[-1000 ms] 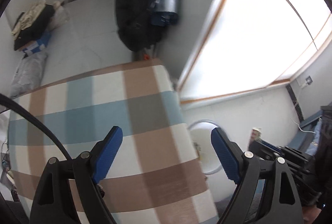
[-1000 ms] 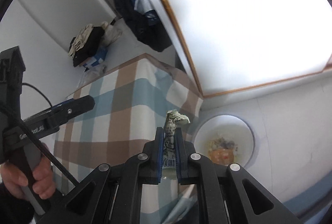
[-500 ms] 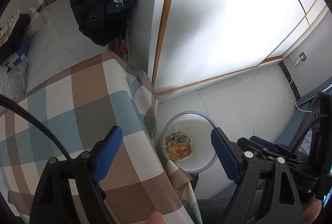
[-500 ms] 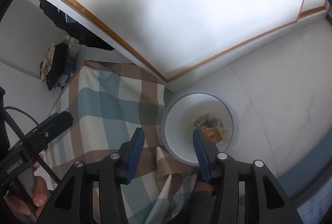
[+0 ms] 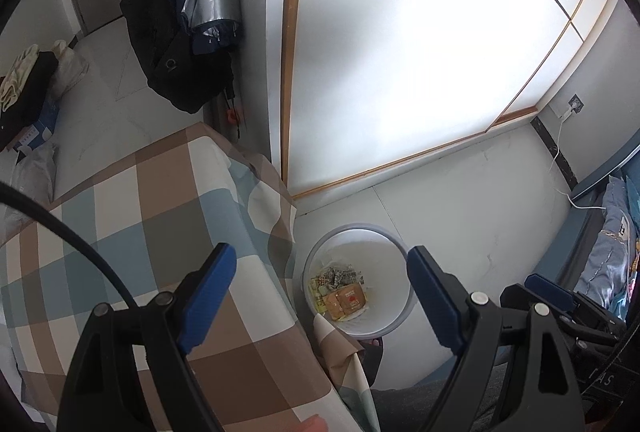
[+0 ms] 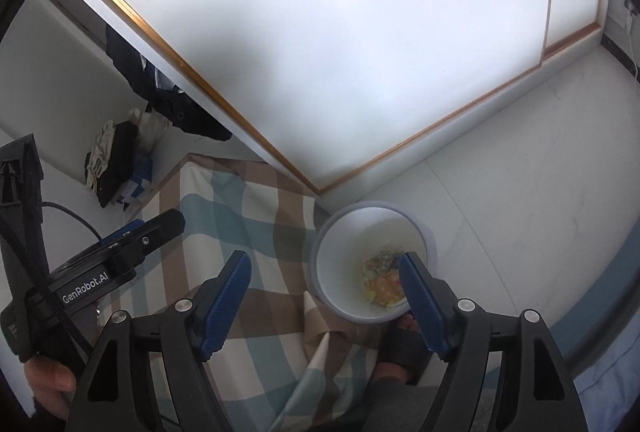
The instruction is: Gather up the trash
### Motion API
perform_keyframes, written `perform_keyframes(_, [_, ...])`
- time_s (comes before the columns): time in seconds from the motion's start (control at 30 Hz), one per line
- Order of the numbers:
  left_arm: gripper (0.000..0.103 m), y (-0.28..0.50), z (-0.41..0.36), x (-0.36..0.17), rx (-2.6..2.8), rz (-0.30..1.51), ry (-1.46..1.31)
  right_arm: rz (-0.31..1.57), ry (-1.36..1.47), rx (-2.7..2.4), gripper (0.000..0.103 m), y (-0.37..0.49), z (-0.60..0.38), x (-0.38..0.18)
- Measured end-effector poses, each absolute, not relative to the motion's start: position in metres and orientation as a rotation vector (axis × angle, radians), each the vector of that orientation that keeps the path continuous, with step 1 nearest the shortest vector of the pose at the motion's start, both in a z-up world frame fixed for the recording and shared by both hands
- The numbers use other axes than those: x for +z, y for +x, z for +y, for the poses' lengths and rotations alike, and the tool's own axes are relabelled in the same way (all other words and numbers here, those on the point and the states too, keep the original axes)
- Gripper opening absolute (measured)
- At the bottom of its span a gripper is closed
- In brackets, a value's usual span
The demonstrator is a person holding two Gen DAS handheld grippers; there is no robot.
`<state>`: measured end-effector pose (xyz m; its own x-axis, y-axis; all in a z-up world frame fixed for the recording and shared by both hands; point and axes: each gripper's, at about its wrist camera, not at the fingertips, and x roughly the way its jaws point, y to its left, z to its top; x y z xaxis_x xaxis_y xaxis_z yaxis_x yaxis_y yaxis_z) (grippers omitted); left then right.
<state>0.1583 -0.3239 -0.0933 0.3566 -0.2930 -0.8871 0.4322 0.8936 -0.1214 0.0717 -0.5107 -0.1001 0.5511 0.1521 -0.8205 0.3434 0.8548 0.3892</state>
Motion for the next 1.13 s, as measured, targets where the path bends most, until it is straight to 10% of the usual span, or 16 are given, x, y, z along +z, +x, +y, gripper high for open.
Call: perform_keyframes(1.13, [0.085,0.147,-0.329,-0.092,-0.439,1.074,0.155,0.907,0.591,-0.062,0.076,0.057,-0.507,-0.094])
